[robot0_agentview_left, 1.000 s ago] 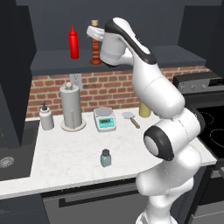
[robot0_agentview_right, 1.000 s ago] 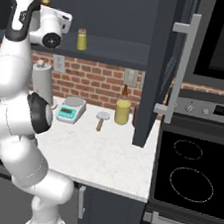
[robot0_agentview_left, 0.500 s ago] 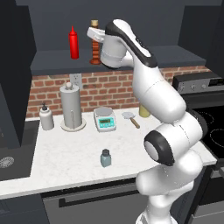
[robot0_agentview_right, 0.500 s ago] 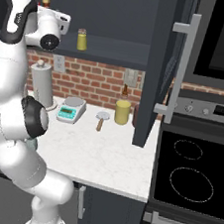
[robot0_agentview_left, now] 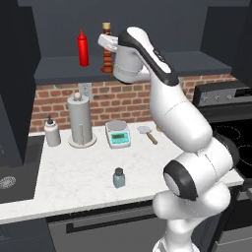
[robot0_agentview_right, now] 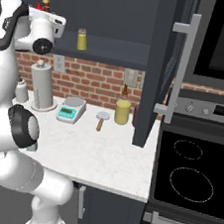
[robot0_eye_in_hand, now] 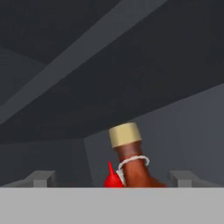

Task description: Put the shaker and condiment bottle from the counter next to their counterparts in the cabinet.

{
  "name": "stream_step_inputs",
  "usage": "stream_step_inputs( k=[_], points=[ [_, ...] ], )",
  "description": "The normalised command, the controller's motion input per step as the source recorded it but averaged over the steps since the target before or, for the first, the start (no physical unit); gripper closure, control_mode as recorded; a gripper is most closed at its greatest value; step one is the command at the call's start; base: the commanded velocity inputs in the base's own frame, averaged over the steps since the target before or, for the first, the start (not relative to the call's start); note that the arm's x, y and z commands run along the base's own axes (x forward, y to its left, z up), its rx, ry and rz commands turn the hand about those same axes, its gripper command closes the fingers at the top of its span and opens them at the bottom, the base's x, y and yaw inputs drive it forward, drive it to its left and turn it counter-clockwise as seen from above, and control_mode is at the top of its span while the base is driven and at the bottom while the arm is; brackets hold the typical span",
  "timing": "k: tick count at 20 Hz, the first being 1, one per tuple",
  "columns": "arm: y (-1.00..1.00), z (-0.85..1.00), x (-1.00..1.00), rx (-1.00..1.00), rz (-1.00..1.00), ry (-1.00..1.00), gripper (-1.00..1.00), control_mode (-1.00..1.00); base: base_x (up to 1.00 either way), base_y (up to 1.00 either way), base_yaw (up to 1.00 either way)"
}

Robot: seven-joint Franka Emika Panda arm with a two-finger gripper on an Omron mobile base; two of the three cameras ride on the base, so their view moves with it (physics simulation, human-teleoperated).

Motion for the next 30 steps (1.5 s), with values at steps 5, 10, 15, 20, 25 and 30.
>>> stream_step_inputs(
  k=[5, 10, 15, 20, 25, 30],
  points=[
    [0.00, -0.06, -0.66, -0.04, 0.06, 0.00, -1.00, -1.00, 0.00, 0.00, 0.00],
    [-0.01, -0.35, -0.89, -0.17, 0.26, 0.00, -1.00, -1.00, 0.00, 0.00, 0.00],
    [-0.19, -0.65, -0.86, -0.29, 0.45, 0.00, -1.00, -1.00, 0.00, 0.00, 0.00],
    [-0.23, -0.67, -0.81, -0.24, 0.58, 0.00, -1.00, -1.00, 0.00, 0.00, 0.00],
    [-0.04, -0.18, -0.32, -0.06, 0.37, 0.00, -1.00, -1.00, 0.00, 0.00, 0.00],
    [0.02, -0.03, 0.00, 0.00, 0.01, 0.00, -1.00, -1.00, 0.00, 0.00, 0.00]
  ],
)
